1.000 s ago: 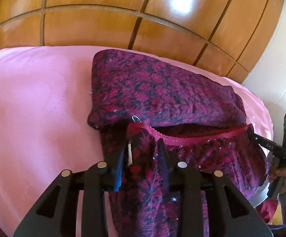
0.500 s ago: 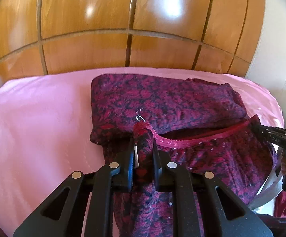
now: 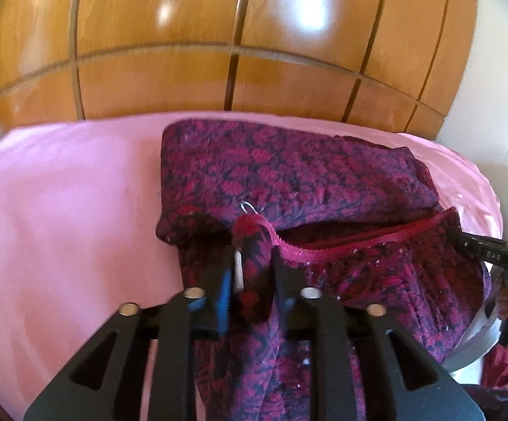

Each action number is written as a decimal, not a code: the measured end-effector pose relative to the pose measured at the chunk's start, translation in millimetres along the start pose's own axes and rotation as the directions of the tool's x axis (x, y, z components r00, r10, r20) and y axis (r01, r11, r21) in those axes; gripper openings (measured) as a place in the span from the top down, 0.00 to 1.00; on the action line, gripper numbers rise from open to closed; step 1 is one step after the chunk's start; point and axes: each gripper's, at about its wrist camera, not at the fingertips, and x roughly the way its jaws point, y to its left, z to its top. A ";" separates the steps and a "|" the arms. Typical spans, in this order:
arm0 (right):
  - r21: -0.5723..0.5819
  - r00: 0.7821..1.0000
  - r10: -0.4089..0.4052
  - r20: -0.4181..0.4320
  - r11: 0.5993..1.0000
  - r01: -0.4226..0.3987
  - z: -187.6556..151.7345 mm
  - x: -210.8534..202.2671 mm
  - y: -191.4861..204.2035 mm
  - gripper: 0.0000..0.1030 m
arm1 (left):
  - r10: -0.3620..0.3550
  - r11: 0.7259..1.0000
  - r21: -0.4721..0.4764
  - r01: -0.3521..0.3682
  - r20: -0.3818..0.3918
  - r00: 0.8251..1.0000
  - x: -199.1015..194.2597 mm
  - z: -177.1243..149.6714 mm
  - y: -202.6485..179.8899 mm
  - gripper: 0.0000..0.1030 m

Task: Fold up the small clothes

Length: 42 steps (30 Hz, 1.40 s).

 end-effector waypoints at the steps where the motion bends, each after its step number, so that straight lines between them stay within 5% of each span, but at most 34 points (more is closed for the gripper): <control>1: -0.003 1.000 -0.002 0.001 1.000 0.002 0.8 0.3 0.7 0.66 | -0.003 1.000 -0.019 0.003 -0.012 1.000 3.2 -0.3 5.0 0.70; 8: -0.028 1.000 -0.016 -0.001 0.999 0.016 2.0 0.5 2.7 0.63 | -0.079 0.994 -0.081 0.073 -0.064 0.995 12.3 -5.0 24.7 0.71; 11: -0.040 0.999 -0.035 -0.004 0.999 0.035 3.1 0.7 2.9 0.75 | -0.123 0.990 -0.078 0.119 -0.054 0.991 8.0 -6.6 25.3 0.81; 22: -0.025 1.000 0.000 0.000 1.000 0.000 3.5 2.6 -4.5 0.68 | -0.152 0.986 -0.076 0.147 -0.072 0.986 12.4 -1.5 25.4 0.83; 24: -0.025 1.000 -0.003 0.002 1.000 0.003 2.6 0.3 -5.1 0.81 | -0.139 0.988 -0.070 0.136 -0.044 0.989 4.0 -4.3 23.2 0.85; 27: -0.026 1.000 0.010 0.014 1.000 -0.010 -0.8 -13.0 -5.4 0.86 | -0.135 0.988 -0.070 0.135 0.005 0.991 -16.4 -7.5 21.9 0.86; 36: -0.040 0.983 0.103 0.154 0.994 -0.098 16.6 -82.3 12.0 0.87 | -0.172 0.982 -0.044 0.183 0.186 0.967 -74.8 13.6 11.2 0.86; 42: -0.019 0.978 0.078 0.195 0.997 -0.076 51.4 -69.2 11.5 0.87 | -0.126 0.990 -0.039 0.137 0.219 0.968 -52.7 54.6 15.9 0.87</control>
